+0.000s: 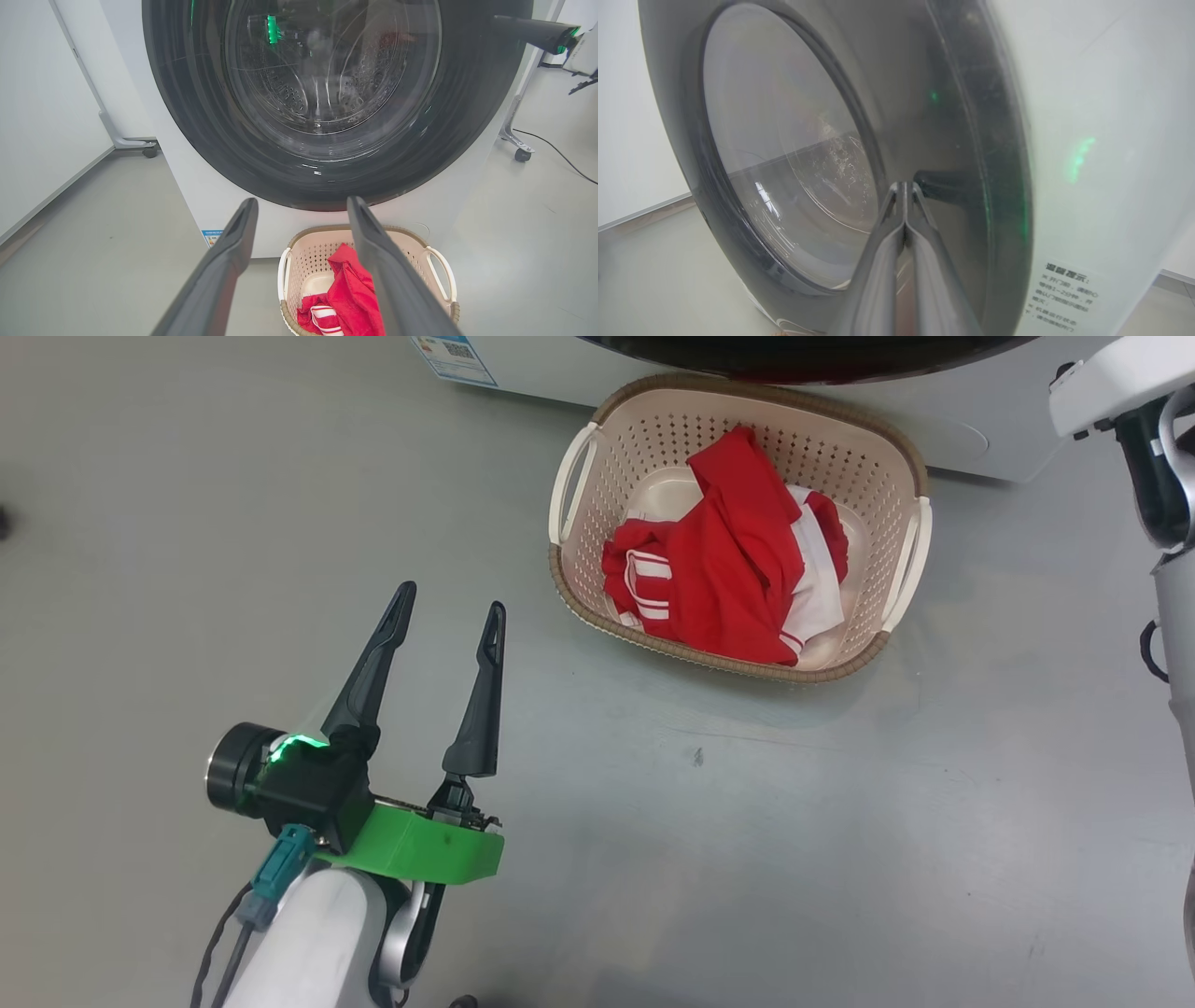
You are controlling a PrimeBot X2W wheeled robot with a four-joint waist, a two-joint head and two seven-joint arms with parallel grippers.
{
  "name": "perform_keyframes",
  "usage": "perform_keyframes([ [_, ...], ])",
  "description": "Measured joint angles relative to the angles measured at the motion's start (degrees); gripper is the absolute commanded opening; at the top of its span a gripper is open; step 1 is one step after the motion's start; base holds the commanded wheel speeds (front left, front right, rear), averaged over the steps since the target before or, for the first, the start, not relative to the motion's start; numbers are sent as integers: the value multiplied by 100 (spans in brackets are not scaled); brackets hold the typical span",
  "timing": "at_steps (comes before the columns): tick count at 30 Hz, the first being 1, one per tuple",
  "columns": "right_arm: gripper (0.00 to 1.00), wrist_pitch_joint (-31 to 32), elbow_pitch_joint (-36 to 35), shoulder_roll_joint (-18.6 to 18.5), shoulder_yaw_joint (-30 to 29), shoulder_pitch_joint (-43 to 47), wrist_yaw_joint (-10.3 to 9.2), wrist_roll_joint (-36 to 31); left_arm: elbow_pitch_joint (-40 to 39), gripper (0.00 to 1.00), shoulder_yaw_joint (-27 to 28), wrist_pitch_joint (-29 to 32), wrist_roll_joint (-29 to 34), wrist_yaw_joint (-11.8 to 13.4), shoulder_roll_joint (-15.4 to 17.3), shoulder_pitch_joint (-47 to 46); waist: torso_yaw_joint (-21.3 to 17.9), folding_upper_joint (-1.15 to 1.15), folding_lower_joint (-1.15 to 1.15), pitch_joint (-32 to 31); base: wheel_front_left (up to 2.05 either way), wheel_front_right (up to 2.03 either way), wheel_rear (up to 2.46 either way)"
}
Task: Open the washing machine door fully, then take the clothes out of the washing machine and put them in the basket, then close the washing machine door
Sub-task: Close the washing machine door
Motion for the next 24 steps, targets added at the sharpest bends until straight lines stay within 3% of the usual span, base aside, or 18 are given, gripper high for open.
perform_keyframes([
  [11,0,-242,415,-10,-148,-229,-10,2,23,100,-5,0,7,-4,-14,-13,75,0,0,-10,0,0,0],
  [24,0,-535,747,125,155,-80,-5,2,157,100,53,0,59,-45,-23,-34,-8,0,0,-243,0,0,0],
])
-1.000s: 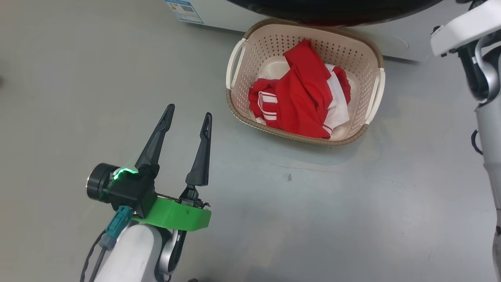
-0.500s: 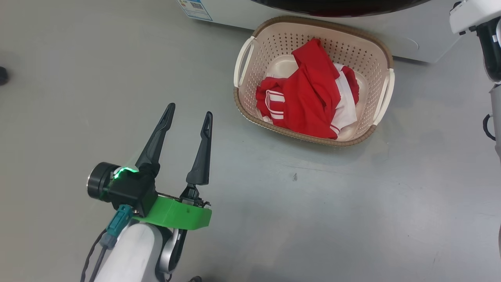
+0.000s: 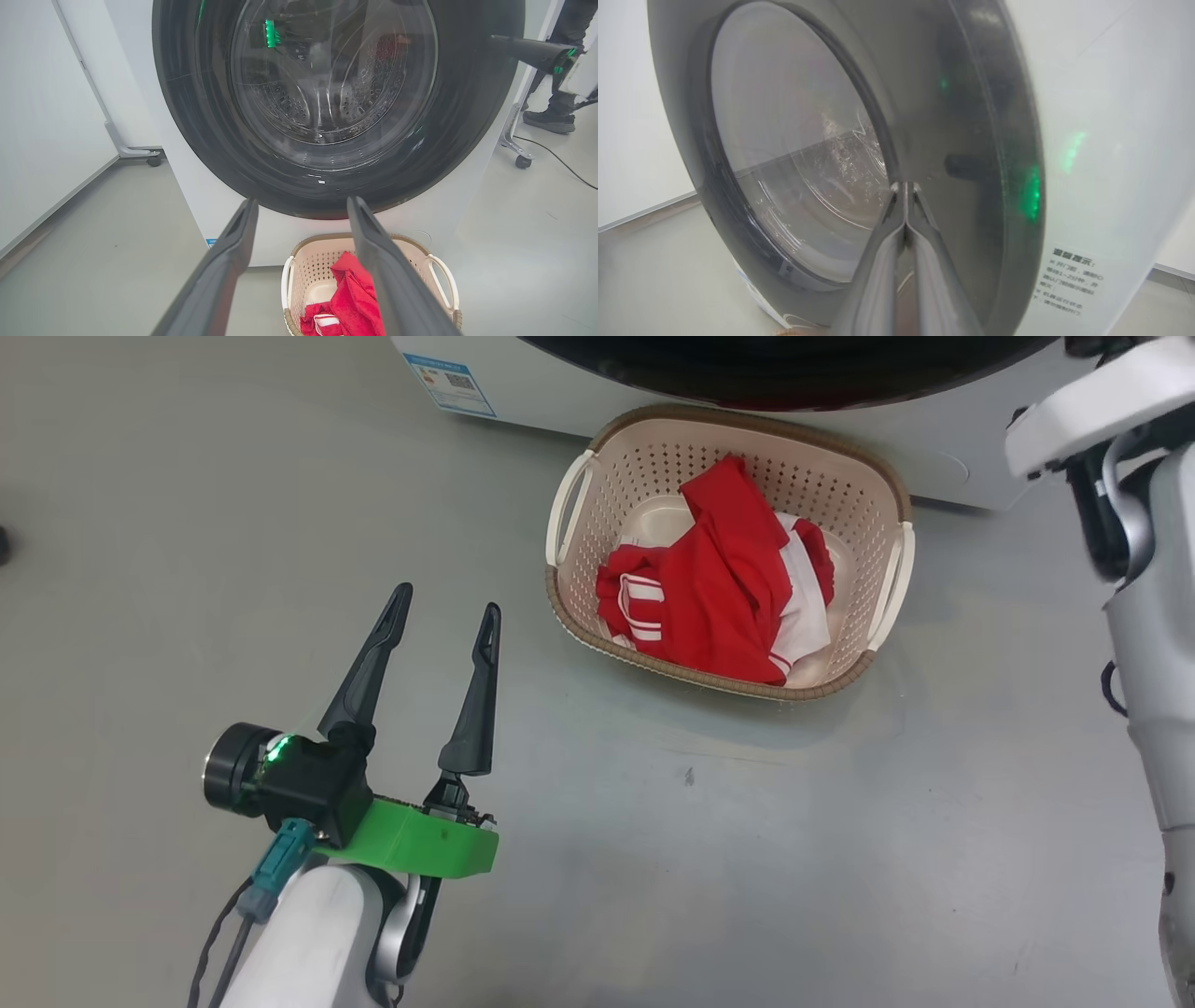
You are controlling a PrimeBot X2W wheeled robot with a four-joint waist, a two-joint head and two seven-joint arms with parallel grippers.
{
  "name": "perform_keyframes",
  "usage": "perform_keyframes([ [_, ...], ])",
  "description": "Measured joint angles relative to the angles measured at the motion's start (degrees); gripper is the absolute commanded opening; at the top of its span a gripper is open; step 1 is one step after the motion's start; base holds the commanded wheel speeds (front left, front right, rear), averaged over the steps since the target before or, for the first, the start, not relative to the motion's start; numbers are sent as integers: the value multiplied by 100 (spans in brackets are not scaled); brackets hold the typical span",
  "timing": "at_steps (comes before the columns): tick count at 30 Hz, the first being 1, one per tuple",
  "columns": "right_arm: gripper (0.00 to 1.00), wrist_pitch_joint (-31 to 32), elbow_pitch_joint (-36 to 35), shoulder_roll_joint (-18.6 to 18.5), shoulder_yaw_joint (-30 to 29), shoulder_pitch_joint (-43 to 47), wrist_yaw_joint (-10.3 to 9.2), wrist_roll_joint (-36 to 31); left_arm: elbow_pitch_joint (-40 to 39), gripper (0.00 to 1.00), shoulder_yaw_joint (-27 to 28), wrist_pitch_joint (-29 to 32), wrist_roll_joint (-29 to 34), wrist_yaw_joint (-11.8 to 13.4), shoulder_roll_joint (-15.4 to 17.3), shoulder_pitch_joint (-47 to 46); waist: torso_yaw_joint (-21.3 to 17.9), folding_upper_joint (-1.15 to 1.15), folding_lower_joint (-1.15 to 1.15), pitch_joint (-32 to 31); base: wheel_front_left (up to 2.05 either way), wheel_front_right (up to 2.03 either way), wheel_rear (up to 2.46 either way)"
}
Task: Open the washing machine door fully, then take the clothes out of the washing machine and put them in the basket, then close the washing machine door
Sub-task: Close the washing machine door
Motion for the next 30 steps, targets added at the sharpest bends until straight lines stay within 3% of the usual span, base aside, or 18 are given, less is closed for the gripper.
perform_keyframes([
  [17,0,-200,-146,316,-49,1500,3,399,87,100,311,0,85,5,-2,62,-517,0,0,-418,0,0,0],
  [18,5,-202,-154,331,-62,1601,3,413,102,100,319,0,105,5,-1,67,-551,0,0,-454,0,0,0],
  [21,96,-240,-186,354,-93,1907,3,421,176,100,325,0,125,4,-2,82,-640,0,0,-573,0,0,0],
  [22,100,-243,-197,361,-97,2002,3,422,192,100,335,0,147,4,-2,104,-668,0,0,-616,0,0,0],
  [30,100,-244,-622,563,-314,2700,-156,472,354,100,371,0,192,4,16,409,-908,0,0,-1027,0,0,0],
])
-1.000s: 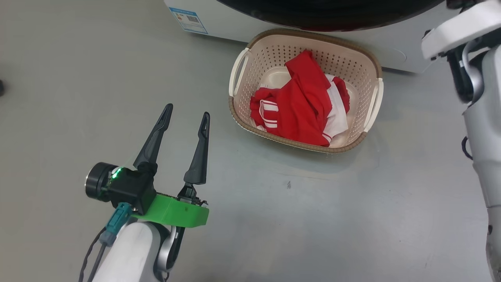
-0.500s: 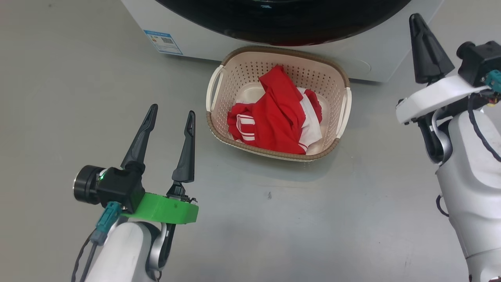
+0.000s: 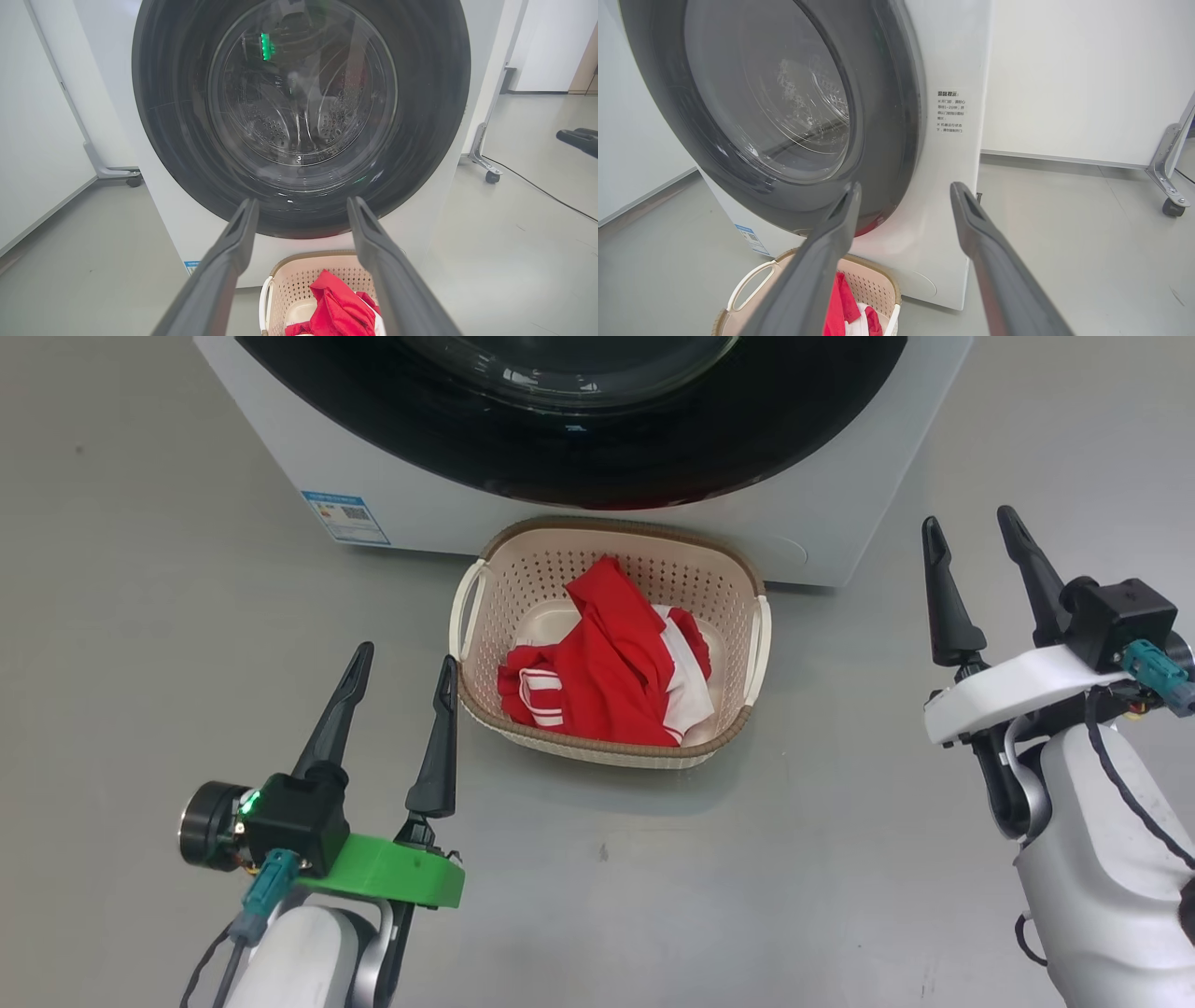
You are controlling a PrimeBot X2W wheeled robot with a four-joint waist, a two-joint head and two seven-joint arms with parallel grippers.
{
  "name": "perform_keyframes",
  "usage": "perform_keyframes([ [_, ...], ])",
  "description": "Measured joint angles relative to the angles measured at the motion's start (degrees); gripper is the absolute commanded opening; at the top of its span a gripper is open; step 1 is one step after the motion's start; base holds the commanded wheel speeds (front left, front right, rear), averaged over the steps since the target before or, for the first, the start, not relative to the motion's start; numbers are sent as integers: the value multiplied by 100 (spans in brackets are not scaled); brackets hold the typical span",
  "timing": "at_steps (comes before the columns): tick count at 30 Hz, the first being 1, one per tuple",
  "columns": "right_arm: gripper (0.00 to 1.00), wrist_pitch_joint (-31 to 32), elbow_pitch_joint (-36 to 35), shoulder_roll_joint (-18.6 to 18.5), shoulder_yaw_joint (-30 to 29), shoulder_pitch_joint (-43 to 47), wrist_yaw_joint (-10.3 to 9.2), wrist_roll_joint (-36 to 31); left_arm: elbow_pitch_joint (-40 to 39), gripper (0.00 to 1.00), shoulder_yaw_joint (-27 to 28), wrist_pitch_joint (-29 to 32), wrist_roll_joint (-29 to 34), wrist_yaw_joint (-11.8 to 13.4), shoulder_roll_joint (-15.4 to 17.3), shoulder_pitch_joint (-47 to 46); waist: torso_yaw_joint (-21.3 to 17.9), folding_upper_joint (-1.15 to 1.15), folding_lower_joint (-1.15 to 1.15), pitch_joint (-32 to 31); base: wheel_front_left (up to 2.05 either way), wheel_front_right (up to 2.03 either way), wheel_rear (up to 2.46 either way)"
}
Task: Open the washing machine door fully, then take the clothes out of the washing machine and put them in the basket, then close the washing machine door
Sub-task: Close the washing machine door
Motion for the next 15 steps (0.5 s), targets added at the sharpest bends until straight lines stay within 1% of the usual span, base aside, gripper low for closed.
perform_keyframes([
  [6,100,0,-265,96,-123,596,-141,0,152,100,21,0,0,-13,67,169,-157,0,0,-265,0,0,0],
  [15,100,0,-543,191,-197,1416,-252,-3,360,100,38,0,-4,-56,114,430,-390,0,-1,-668,0,0,0],
])
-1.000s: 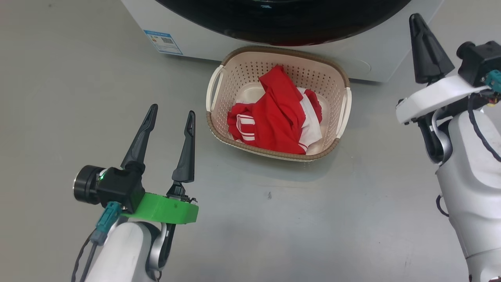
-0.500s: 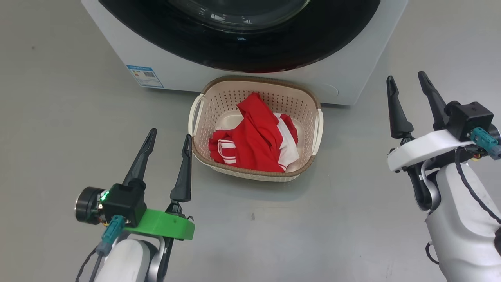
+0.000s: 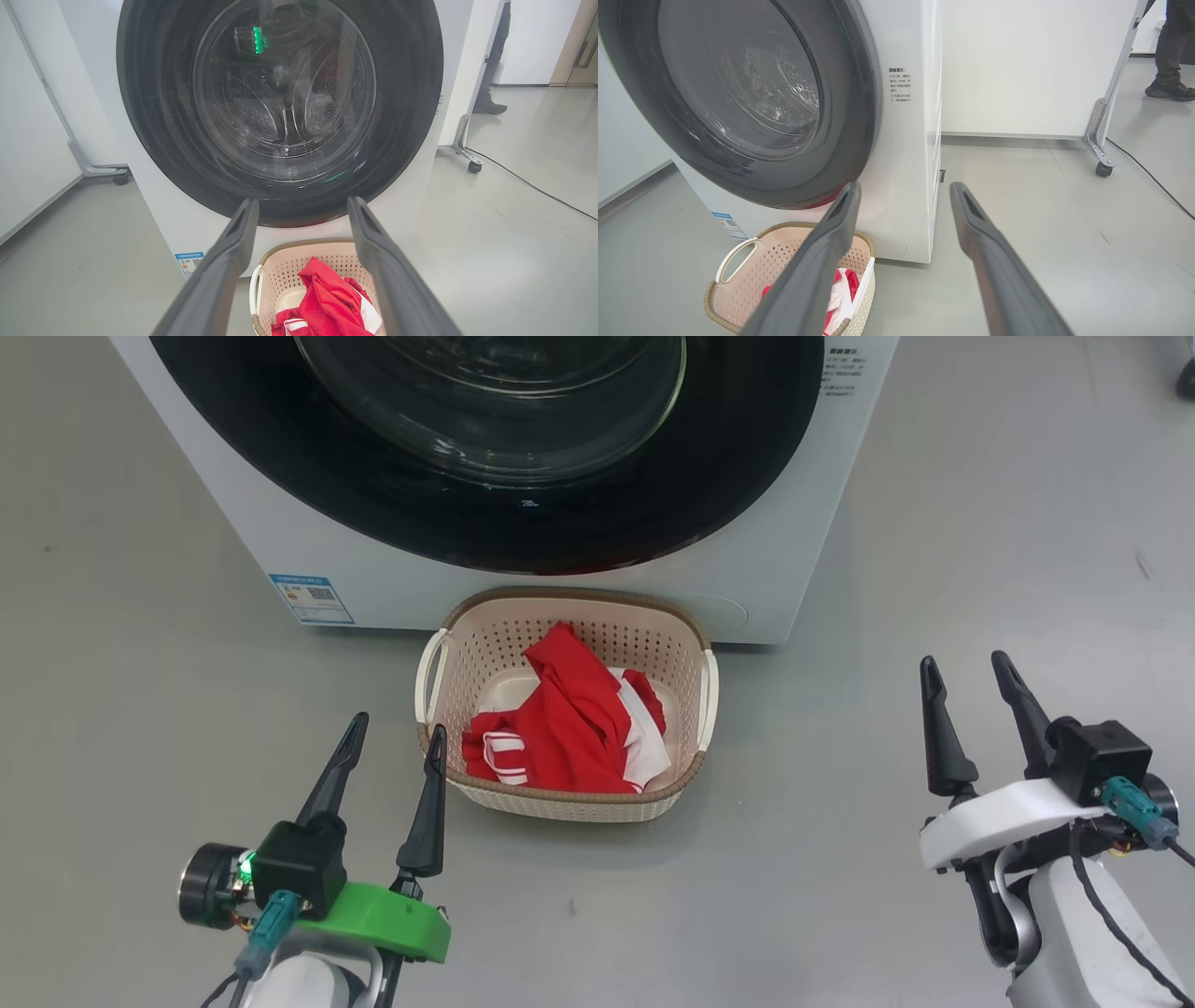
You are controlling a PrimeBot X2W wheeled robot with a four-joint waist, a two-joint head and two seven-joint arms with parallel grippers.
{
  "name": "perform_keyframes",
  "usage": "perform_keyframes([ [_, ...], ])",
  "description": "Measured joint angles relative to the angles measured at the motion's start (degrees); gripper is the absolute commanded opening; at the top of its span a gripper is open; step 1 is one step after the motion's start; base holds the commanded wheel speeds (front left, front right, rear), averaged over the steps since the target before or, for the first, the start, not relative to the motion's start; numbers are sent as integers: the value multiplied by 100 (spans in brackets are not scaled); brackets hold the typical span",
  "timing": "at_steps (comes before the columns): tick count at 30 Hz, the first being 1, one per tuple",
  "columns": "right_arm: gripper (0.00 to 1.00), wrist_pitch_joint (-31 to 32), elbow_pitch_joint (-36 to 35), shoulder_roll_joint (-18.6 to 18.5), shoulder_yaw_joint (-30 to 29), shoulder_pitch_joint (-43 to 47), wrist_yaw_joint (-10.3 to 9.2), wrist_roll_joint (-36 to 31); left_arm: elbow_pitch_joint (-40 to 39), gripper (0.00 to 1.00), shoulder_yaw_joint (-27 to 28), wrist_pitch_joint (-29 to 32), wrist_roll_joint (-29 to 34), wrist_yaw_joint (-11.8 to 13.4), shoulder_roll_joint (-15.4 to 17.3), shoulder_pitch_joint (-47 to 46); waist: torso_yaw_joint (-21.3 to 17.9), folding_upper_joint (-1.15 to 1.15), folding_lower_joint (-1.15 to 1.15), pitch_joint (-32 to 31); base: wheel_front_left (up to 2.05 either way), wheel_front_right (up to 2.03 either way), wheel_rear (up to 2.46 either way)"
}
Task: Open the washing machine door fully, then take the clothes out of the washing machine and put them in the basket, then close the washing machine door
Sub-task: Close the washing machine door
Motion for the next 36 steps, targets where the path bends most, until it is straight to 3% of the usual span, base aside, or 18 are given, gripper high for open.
perform_keyframes([
  [21,100,0,-614,193,58,1333,-246,-26,233,100,80,0,-145,-8,107,504,-364,0,0,-838,0,0,0],
  [36,100,0,-1044,215,35,1720,-357,-26,209,100,82,25,-151,-7,126,549,-452,0,0,-914,0,0,0],
])
